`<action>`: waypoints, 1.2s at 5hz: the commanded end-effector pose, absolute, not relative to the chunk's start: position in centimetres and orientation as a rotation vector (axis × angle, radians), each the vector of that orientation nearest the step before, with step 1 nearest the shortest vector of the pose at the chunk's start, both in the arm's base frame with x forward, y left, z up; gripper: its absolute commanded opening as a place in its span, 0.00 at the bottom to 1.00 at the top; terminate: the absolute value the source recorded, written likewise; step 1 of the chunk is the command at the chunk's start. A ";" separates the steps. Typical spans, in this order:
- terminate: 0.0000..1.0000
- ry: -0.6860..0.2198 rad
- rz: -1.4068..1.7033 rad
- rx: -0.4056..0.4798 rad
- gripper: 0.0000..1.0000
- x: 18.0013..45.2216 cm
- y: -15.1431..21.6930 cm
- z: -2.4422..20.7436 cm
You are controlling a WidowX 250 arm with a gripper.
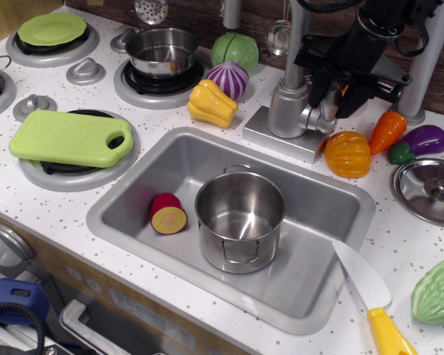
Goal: Turn lever vertical to front
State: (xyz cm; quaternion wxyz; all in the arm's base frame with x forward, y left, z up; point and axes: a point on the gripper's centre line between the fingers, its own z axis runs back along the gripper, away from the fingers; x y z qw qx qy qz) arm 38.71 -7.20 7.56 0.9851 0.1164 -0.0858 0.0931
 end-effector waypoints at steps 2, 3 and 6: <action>0.00 -0.141 0.117 0.062 0.00 38.0 -8.3 6.8; 0.00 -0.172 0.104 0.020 0.00 38.2 -8.0 4.7; 0.00 -0.167 0.095 0.047 1.00 38.0 -8.2 4.9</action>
